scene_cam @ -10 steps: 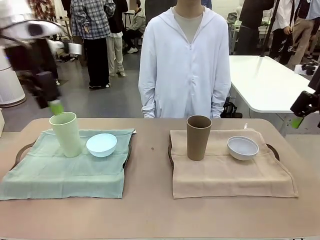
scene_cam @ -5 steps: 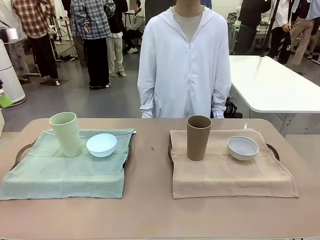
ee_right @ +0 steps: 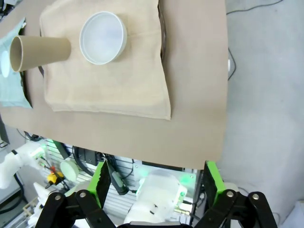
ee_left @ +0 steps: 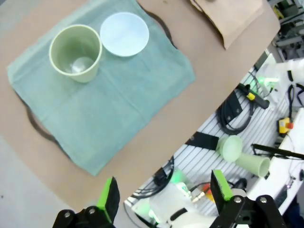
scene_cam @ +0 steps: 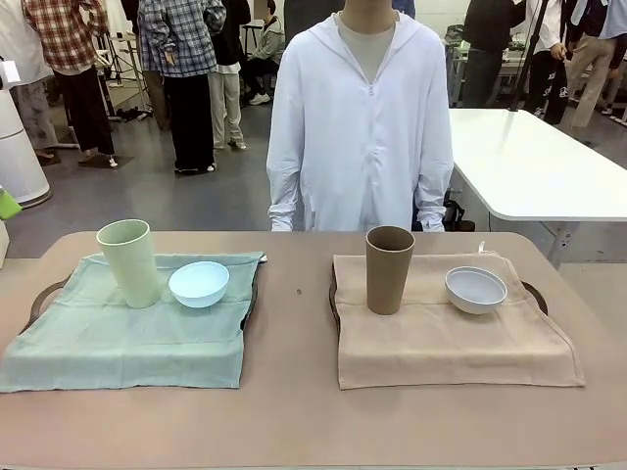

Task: Set up a tray with a mat and arrange the tableware.
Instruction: Place the Picnic Bowl and Reusable plastic cup back onto the Handle tray in front of the human's position.

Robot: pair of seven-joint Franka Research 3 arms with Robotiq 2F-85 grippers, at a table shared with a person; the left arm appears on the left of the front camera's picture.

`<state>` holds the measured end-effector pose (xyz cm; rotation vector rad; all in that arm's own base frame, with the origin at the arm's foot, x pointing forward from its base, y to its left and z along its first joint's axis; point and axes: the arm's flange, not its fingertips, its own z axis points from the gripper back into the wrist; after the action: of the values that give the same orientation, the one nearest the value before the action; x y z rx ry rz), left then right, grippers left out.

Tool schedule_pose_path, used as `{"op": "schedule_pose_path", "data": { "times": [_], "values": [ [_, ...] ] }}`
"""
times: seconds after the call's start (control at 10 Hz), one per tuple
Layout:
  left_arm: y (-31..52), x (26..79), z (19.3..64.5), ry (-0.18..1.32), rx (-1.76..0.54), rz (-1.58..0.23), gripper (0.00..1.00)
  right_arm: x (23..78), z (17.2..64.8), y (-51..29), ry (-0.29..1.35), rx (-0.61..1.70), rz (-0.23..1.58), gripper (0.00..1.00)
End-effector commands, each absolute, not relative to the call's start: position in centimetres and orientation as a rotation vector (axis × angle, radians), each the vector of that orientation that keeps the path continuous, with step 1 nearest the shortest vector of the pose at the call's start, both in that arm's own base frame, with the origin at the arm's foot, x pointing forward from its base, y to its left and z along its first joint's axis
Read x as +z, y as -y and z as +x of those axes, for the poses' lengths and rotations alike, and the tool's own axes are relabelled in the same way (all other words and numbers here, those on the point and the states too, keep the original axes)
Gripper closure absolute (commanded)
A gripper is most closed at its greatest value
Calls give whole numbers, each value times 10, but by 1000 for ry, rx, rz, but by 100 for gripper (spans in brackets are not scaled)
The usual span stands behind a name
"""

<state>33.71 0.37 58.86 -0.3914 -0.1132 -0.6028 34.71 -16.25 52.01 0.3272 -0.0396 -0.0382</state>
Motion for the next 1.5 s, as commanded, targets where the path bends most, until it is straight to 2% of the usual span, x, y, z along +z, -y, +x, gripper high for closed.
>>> {"op": "schedule_pose_path", "data": {
  "times": [0.0, 0.2, 0.3, 0.6, 0.8, 1.1, 1.4],
  "values": [
    [-18, 575, 311, 142, -588, -378, 0, 499, 313, 170, 29, -47, 328, 0],
    [-54, 550, 258, 170, -611, -511, 0, 468, 259, 183, 16, -61, 386, 0],
    [-73, 552, 254, 184, -619, -590, 0, 464, 251, 191, 16, -52, 449, 0],
    [-159, 561, 284, 288, -652, -1041, 0, 473, 262, 278, 61, -81, 880, 0],
    [-215, 561, 299, 325, -598, -1230, 0, 469, 260, 336, 111, -149, 1080, 0],
    [-270, 553, 296, 430, -524, -1400, 0, 452, 245, 401, 198, -190, 1347, 0],
    [-301, 531, 270, 568, -483, -1518, 0, 439, 232, 428, 222, -213, 1434, 0]
  ]
}}
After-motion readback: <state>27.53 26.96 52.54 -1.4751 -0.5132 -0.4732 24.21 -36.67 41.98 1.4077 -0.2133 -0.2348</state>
